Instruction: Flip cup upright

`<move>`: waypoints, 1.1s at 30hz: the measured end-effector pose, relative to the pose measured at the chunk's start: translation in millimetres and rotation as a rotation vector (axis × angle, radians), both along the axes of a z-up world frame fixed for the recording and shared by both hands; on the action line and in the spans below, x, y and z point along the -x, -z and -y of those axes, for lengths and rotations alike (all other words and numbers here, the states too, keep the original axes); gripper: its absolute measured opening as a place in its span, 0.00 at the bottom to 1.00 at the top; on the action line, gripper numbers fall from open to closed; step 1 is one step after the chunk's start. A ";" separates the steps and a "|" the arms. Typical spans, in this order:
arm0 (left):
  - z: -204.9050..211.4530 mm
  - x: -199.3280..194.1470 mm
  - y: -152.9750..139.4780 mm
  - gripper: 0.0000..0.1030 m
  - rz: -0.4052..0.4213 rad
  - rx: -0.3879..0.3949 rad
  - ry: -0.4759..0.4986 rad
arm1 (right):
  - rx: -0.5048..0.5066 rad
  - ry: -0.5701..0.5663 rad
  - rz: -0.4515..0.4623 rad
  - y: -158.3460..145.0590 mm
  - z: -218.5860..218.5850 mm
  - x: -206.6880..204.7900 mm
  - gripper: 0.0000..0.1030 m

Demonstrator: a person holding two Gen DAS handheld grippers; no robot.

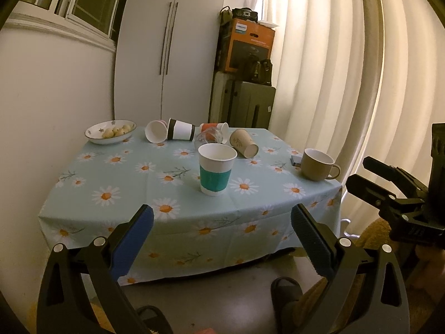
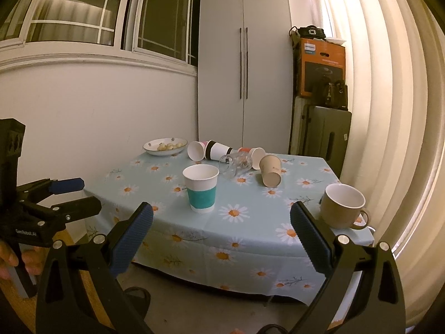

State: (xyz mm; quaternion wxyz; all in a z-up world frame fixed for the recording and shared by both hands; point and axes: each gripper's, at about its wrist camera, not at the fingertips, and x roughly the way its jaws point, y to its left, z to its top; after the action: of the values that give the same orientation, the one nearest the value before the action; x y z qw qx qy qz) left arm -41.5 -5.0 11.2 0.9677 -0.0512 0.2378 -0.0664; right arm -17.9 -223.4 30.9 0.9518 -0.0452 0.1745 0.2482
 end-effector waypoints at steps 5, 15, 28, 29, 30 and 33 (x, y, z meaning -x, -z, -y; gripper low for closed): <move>-2.6 -0.7 -0.7 0.94 0.001 0.011 -0.001 | -0.009 0.006 -0.003 0.9 0.4 -0.8 0.95; -2.0 -0.4 0.6 0.94 0.001 0.006 0.000 | -0.007 0.004 -0.003 1.5 0.7 -0.7 0.95; -1.0 -0.3 2.0 0.94 0.000 0.003 -0.006 | -0.006 0.008 -0.008 2.4 0.2 -1.6 0.95; -0.9 0.1 2.2 0.94 0.000 0.004 -0.004 | -0.006 0.008 -0.007 2.5 0.1 -1.4 0.95; -0.8 0.0 2.3 0.94 0.001 0.004 -0.004 | -0.007 0.008 -0.008 2.8 0.3 -1.6 0.95; -0.7 0.1 2.7 0.94 0.000 0.001 -0.002 | -0.007 0.009 -0.009 3.2 0.3 -1.3 0.95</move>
State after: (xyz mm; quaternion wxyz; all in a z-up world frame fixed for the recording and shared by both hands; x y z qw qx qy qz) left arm -41.6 -4.3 8.4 0.9677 -0.0519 0.2378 -0.0656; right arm -16.6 -223.7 27.7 0.9523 -0.0399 0.1780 0.2448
